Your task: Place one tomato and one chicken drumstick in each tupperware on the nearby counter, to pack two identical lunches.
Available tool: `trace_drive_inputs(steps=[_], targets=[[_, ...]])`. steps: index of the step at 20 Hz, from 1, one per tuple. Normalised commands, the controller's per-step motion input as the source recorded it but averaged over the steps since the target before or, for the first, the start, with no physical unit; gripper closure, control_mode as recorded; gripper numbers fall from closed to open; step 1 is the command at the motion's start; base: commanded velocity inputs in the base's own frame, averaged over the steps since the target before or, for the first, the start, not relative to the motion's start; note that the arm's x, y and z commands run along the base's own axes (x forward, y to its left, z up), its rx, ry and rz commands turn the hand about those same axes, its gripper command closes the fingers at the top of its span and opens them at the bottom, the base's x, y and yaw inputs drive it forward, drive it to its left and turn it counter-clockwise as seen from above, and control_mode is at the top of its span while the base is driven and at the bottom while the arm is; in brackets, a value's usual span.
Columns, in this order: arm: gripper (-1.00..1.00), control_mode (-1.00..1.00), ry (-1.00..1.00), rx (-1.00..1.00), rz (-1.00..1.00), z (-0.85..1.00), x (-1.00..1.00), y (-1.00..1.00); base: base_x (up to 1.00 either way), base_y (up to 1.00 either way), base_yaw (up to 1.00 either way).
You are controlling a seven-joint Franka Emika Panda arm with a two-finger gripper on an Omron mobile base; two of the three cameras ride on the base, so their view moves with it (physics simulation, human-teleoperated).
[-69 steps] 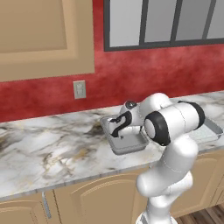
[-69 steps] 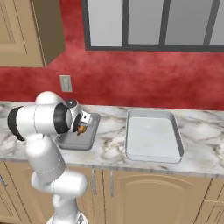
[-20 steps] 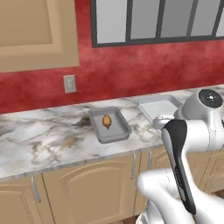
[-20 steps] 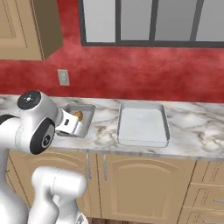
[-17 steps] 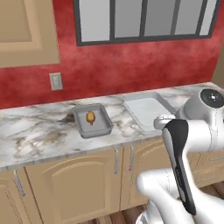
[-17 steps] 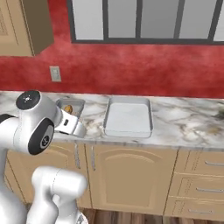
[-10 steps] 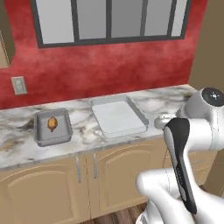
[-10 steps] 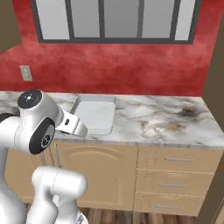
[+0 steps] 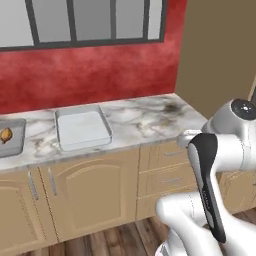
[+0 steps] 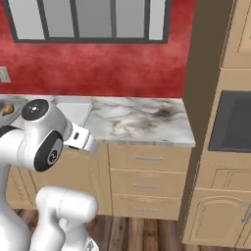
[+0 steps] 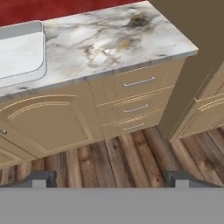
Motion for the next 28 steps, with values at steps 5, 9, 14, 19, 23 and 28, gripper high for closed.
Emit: trace_drive_inputs(steps=[5, 9, 14, 19, 23, 28], targets=[[-1.00, 1.00, 0.00, 0.00, 0.00, 0.00, 0.00, 0.00, -0.35, -0.89, 0.00], [-1.00, 1.00, 0.00, 0.00, 0.00, 0.00, 0.00, 0.00, 0.00, -1.00, 0.00], [-1.00, 1.00, 0.00, 0.00, 0.00, 0.00, 0.00, 0.00, 0.00, -1.00, 0.00], [-1.00, 1.00, 0.00, 0.00, 0.00, 0.00, 0.00, 0.00, 0.00, -1.00, 0.00], [-1.00, 1.00, 0.00, 0.00, 0.00, 0.00, 0.00, 0.00, 0.00, -1.00, 0.00], [-1.00, 1.00, 0.00, 0.00, 0.00, 0.00, 0.00, 0.00, 0.00, -1.00, 0.00]])
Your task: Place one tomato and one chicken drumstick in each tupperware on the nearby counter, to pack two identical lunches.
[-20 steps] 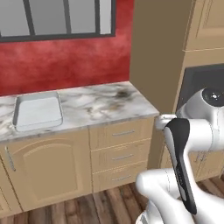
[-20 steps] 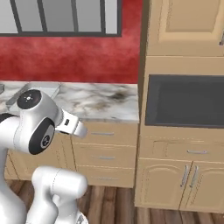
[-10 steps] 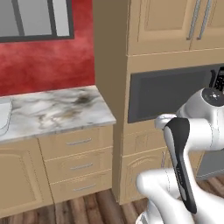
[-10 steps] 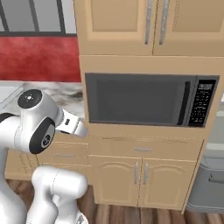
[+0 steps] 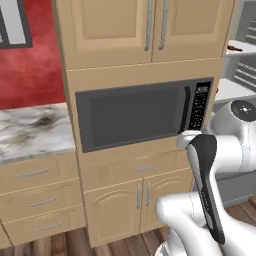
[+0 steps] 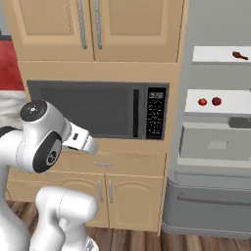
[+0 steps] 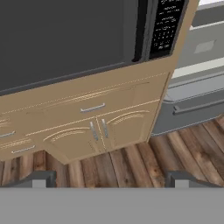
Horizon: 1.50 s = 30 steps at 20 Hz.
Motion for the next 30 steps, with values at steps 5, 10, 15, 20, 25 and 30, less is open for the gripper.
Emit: trace_drive_inputs(steps=[5, 10, 15, 20, 25, 30], targets=[[-1.00, 1.00, 0.00, 0.00, 0.00, 0.00, 0.00, 0.00, 0.00, -0.99, 0.00], [-1.00, 1.00, 0.00, 0.00, 0.00, 0.00, 0.00, 0.00, 0.00, -0.84, 0.00], [-1.00, 1.00, 0.00, 0.00, 0.00, 0.00, 0.00, 0.00, 0.01, -0.75, 0.00], [-1.00, 1.00, 0.00, 0.00, 0.00, 0.00, 0.00, 0.00, 0.14, -0.48, 0.00], [-1.00, 1.00, 0.00, 0.00, 0.00, 0.00, 0.00, 0.00, 0.18, -0.43, 0.00], [-1.00, 1.00, 0.00, 0.00, 0.00, 0.00, 0.00, 0.00, 0.16, -0.50, 0.00]])
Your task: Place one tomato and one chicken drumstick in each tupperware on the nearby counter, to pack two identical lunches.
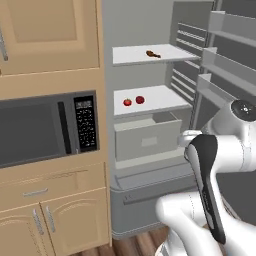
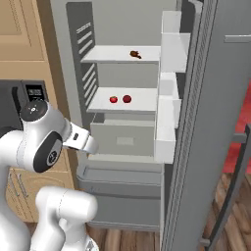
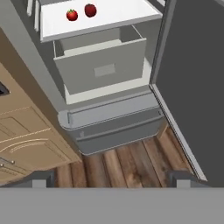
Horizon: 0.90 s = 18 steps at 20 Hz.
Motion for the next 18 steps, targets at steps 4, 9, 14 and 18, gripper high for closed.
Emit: trace_drive_inputs(steps=[4, 9, 14, 18], targets=[[-1.00, 1.00, 0.00, 0.00, 0.00, 0.00, 0.00, 0.00, 0.26, -0.37, 0.00], [-1.00, 1.00, 0.00, 0.00, 0.00, 0.00, 0.00, 0.00, 0.46, -0.13, 0.06], [-1.00, 1.00, 0.00, 0.00, 0.00, 0.00, 0.00, 0.00, 0.71, -0.08, 0.14], [-1.00, 1.00, 0.00, 0.00, 0.00, 0.00, 0.00, 0.00, 0.48, -0.33, 0.13]])
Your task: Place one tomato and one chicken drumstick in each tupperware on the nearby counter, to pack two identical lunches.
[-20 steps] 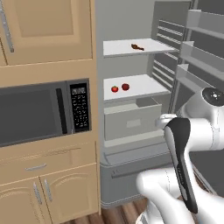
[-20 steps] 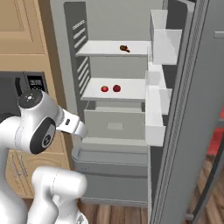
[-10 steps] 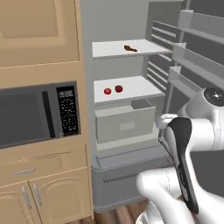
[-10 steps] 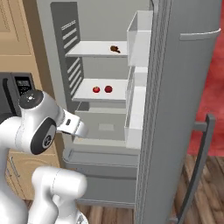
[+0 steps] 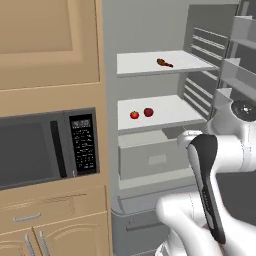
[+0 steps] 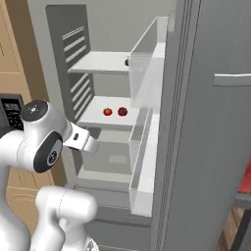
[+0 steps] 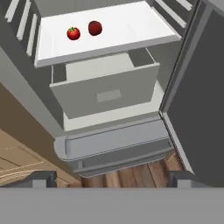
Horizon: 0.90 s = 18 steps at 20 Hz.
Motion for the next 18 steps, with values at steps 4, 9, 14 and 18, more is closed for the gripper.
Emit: trace_drive_inputs(steps=[4, 9, 14, 18], targets=[[-1.00, 1.00, 0.00, 0.00, 0.00, 0.00, 0.00, 0.00, 0.36, -0.38, 0.15], [-1.00, 1.00, 0.00, 0.00, 0.00, 0.00, 0.00, 0.00, 0.38, -0.27, 0.15], [-1.00, -1.00, 0.00, 0.00, 0.05, -0.06, 0.20, 0.00, 0.24, -0.09, 0.09], [-1.00, -1.00, -0.01, 0.00, 0.11, -0.17, 0.49, -0.04, 0.00, 0.00, 0.00]])
